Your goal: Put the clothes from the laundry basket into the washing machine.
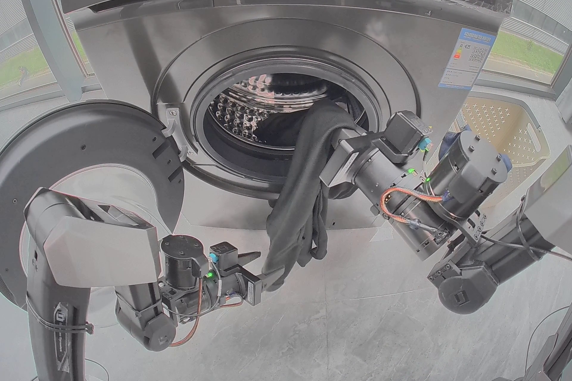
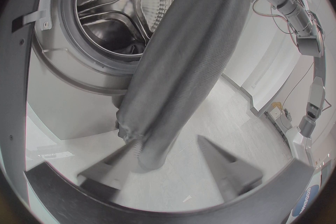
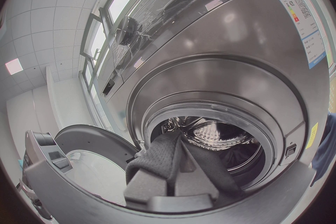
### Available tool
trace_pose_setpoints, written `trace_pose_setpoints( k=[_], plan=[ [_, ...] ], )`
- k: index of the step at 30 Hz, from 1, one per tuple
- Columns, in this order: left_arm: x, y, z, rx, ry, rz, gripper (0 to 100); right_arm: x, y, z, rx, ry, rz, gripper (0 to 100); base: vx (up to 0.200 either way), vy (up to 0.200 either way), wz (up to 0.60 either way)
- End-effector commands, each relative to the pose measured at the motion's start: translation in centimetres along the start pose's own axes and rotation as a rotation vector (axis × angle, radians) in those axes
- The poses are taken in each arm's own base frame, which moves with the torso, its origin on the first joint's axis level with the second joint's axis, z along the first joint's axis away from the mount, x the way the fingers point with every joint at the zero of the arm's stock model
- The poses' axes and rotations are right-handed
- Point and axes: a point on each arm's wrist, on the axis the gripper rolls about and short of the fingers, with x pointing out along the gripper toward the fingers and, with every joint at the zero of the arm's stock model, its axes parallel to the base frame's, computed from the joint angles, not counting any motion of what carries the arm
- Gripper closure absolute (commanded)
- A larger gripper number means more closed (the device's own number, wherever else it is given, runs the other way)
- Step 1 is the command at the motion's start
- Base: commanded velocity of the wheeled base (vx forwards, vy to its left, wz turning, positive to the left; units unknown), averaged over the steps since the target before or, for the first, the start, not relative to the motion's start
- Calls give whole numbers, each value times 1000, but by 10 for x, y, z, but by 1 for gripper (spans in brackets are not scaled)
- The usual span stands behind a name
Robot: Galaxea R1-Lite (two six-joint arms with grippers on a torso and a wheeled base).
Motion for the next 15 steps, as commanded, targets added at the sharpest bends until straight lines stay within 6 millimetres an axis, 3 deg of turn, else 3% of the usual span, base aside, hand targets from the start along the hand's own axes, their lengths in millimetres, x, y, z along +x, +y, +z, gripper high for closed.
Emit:
trace_pose_setpoints(
  k=[1,10,15],
  plan=[
    [13,5,-7,-1,-5,3,0,0,2,-1,2,3,6,100,0,0,0],
    [23,3,0,4,-47,-16,0,0,5,-1,5,3,14,100,0,0,0],
    [23,-8,-1,14,-37,-80,0,4,5,0,6,-9,11,100,0,0,0]
  ],
)
